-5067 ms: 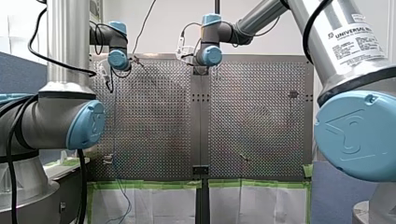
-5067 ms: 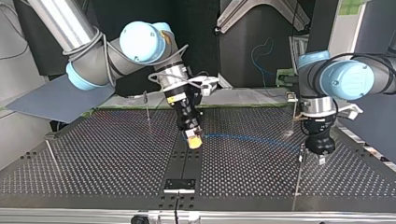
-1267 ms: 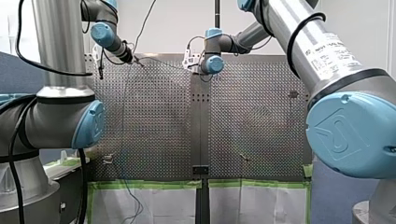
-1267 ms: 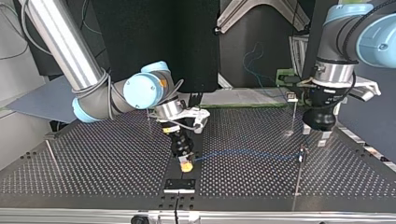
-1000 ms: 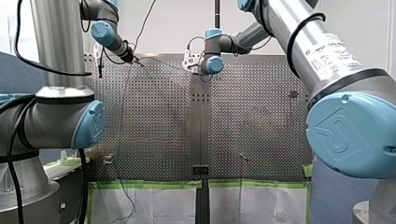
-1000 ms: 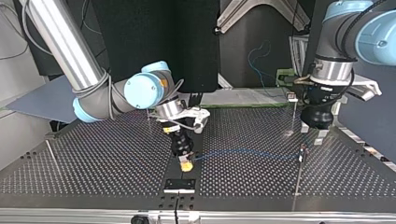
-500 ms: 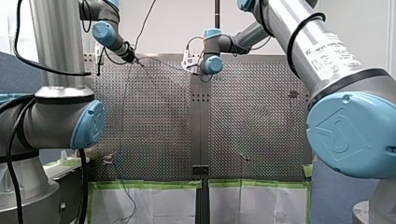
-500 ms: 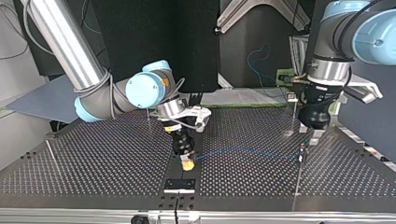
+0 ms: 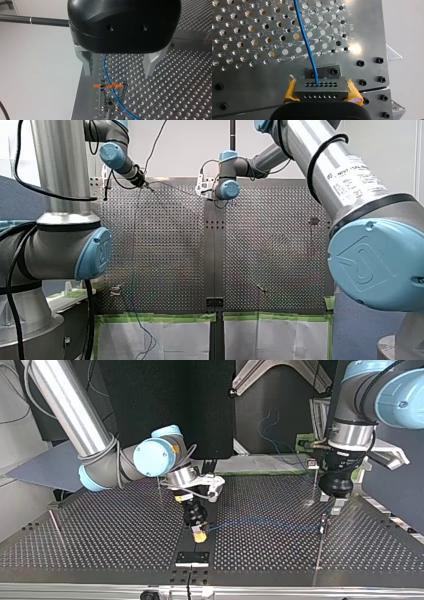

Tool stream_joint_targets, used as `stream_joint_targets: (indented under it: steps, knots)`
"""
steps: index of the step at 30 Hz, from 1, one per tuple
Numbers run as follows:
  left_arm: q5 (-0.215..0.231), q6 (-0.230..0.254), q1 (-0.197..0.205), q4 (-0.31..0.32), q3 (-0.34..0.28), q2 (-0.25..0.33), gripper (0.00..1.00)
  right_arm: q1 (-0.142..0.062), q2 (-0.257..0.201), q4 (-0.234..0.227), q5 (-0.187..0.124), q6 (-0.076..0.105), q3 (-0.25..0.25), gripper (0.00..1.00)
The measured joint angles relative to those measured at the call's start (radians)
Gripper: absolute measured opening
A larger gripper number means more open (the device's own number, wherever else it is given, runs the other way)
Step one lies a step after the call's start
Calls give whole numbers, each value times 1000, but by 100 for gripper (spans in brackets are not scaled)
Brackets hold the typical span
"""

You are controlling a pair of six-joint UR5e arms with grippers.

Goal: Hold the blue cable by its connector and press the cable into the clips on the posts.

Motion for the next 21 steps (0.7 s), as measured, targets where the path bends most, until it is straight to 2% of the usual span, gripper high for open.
stream_joint_targets:
  steps: [7, 12, 15, 21]
  knots:
    - [7, -5, -5, 5, 0, 4, 100, -3, 1, 1, 1, 0, 0, 0]
    - [42, 15, -21, 10, 3, 19, 100, -8, 1, 0, 4, 0, 0, 0]
    - [60, 18, -41, 15, 16, 7, 100, -9, 1, 1, 6, 0, 0, 0]
    - [27, 3, -94, 38, 65, -43, 100, -6, 2, 1, 6, 0, 0, 0]
